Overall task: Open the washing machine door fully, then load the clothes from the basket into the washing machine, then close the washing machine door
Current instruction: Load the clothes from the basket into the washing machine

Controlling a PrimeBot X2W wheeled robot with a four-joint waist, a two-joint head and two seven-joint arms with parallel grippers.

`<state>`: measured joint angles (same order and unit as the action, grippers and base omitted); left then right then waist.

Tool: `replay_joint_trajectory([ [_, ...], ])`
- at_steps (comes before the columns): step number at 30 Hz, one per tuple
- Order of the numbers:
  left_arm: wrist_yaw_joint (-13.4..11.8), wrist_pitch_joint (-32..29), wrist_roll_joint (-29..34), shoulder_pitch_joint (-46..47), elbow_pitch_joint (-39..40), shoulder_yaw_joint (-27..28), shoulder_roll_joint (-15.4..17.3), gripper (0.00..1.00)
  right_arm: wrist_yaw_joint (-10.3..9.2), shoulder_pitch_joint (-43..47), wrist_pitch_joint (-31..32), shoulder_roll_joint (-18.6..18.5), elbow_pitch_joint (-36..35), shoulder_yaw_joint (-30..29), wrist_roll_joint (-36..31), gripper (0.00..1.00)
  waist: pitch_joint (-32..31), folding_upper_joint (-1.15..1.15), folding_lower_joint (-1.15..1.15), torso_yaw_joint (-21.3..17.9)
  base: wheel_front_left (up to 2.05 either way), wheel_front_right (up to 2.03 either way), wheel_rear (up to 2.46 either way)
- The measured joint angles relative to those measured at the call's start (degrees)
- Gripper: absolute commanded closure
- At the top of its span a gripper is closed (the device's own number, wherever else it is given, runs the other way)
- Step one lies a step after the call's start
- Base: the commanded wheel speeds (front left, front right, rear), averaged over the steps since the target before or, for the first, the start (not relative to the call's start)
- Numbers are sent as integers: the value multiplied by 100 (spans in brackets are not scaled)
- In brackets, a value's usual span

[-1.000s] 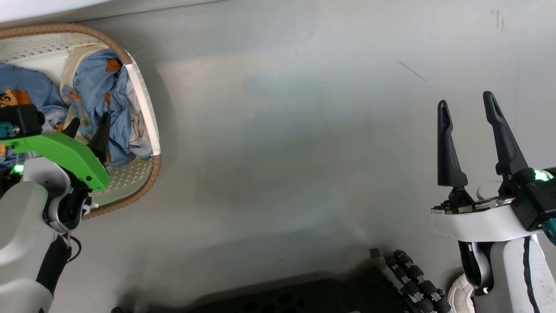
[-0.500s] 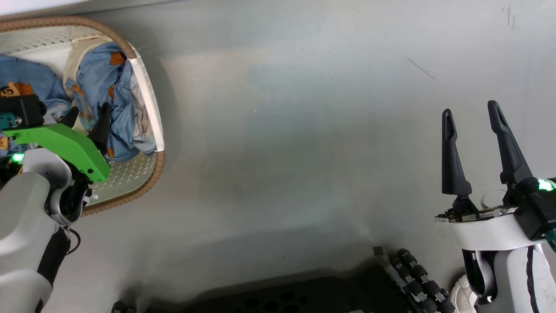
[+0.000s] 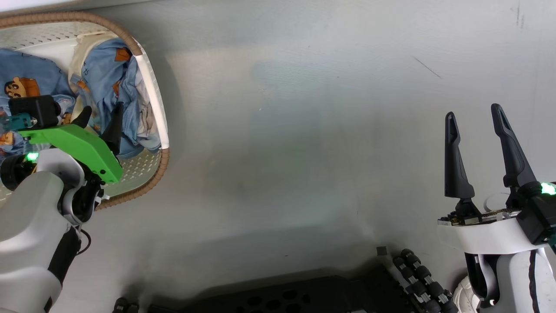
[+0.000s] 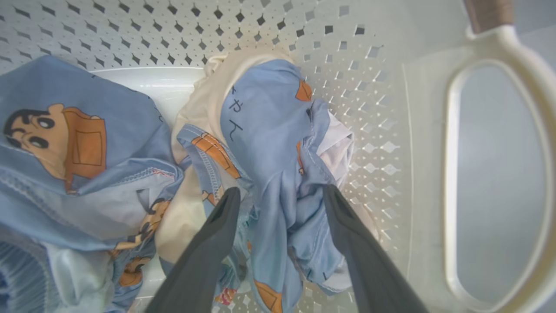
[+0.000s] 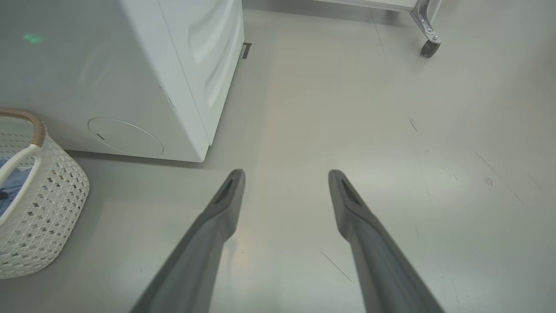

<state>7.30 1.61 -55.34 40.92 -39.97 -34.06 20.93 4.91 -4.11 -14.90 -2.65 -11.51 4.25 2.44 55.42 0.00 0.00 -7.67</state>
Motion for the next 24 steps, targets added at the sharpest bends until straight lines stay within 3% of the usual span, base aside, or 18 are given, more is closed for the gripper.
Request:
replay_joint_trajectory([
  [13,0,207,-67,154,-52,-348,-3,0,0,110,0,-3,-57,-19,-5,0,9,0,0,44,0,0,0],
  [14,0,209,-68,170,-52,-372,-3,1,0,110,0,-4,-60,-21,-5,0,10,0,0,47,0,0,0],
  [16,0,235,-75,194,-60,-432,-3,16,0,110,0,-4,-67,-23,-7,0,11,0,0,53,0,0,0],
  [17,0,258,-75,199,-70,-464,-3,16,0,110,0,-4,-73,-23,-7,0,12,0,0,56,0,0,0],
  [20,0,292,-116,202,-111,-517,-3,9,0,110,0,-4,-83,-23,-7,0,13,0,0,63,0,0,0],
  [24,0,350,-138,214,-189,-605,2,9,1,111,0,-4,-100,-23,-9,0,15,0,0,72,0,0,0],
])
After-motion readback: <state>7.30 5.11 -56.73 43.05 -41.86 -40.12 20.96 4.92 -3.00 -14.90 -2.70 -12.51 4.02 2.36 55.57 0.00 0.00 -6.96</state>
